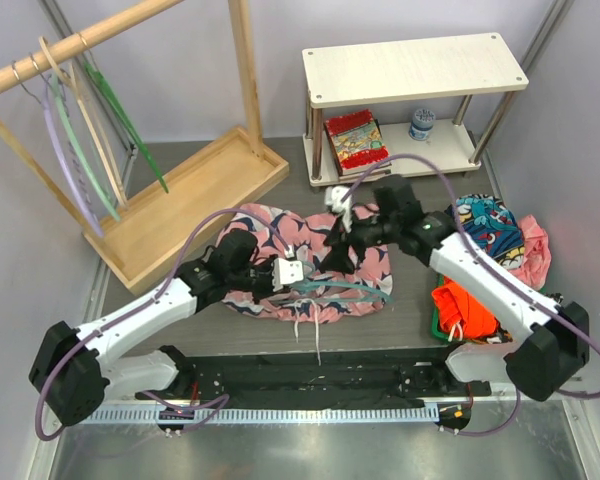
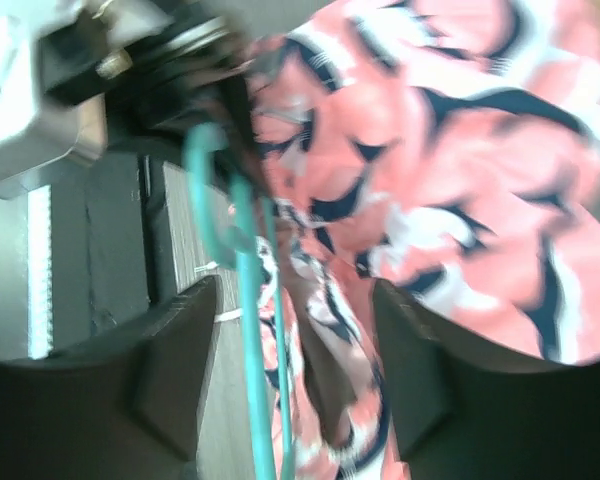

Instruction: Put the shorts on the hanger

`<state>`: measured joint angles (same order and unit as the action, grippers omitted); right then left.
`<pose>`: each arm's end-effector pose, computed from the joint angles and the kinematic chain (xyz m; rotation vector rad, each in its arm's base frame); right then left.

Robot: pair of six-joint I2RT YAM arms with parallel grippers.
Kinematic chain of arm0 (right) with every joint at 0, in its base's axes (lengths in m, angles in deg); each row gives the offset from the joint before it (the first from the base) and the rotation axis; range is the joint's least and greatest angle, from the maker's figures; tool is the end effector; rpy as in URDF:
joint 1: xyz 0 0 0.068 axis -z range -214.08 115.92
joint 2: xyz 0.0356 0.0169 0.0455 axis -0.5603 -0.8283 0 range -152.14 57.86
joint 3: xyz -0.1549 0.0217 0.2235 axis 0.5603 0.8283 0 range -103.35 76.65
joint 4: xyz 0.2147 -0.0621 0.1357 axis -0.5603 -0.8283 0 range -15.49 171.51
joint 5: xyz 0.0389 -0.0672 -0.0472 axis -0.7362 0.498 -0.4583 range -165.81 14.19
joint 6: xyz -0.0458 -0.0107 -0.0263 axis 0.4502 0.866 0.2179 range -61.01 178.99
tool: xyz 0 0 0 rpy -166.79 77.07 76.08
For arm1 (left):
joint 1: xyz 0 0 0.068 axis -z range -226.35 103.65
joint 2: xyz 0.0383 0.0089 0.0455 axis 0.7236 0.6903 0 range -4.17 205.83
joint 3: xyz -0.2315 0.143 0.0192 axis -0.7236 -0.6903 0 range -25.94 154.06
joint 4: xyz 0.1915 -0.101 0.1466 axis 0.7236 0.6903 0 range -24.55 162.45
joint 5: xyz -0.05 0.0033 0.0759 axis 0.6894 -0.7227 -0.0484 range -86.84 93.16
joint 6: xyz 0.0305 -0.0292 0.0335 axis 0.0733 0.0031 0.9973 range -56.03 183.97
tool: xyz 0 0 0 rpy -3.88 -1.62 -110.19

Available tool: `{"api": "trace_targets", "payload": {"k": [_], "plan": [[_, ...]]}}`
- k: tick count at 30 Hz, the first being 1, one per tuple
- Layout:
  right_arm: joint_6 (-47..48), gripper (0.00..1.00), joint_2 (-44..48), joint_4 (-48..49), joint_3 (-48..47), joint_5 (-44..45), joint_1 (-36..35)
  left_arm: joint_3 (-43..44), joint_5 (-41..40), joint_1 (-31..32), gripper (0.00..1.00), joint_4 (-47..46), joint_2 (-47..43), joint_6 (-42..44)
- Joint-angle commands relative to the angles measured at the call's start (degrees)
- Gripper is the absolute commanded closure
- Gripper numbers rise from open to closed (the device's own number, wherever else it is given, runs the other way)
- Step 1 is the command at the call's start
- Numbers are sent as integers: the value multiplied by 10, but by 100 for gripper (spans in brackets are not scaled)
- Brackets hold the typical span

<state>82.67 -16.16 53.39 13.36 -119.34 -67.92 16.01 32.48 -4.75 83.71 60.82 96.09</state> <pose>0.2163 0.1747 0.3180 -1.3945 1.6867 0.9461 0.1651 -0.1699 0.2428 1.5644 1.6421 -0.6714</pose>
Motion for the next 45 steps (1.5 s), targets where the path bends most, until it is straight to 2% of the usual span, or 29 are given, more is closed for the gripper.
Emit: {"api": "trace_targets", "payload": {"k": [1,3,7,9,12,22,29,31,32,33,34,40,45], "plan": [[-97,28,39,-63,-52,0,72,-2,6,1,100,-3,-29,24],[-81,28,25,-115,-64,33,88,-1,5,1,100,3,-32,27],[-51,38,-32,-197,-68,83,98,-2,7,1,100,9,-40,29],[-49,46,-76,-217,-70,86,103,0,4,1,100,12,-44,30],[-31,51,-121,-265,-72,85,104,1,-2,1,100,15,-50,29],[-72,54,-184,-234,-31,114,103,-4,-17,1,100,17,-63,18],[-50,56,-191,-251,-18,82,103,-6,-39,1,100,20,-72,8],[-49,64,-192,-249,-15,85,102,-6,-40,1,100,20,-78,6],[-49,84,-196,-246,-15,89,103,-7,-41,1,100,20,-79,5],[-51,94,-197,-245,-17,104,102,-7,-44,1,100,24,-82,3],[-52,99,-198,-245,-18,112,104,-6,-47,1,100,27,-86,2],[-46,99,-153,-248,-9,169,139,-9,-78,-10,100,69,-121,12],[-23,99,-121,-259,7,201,185,-12,-80,-47,100,113,-145,32]]}}
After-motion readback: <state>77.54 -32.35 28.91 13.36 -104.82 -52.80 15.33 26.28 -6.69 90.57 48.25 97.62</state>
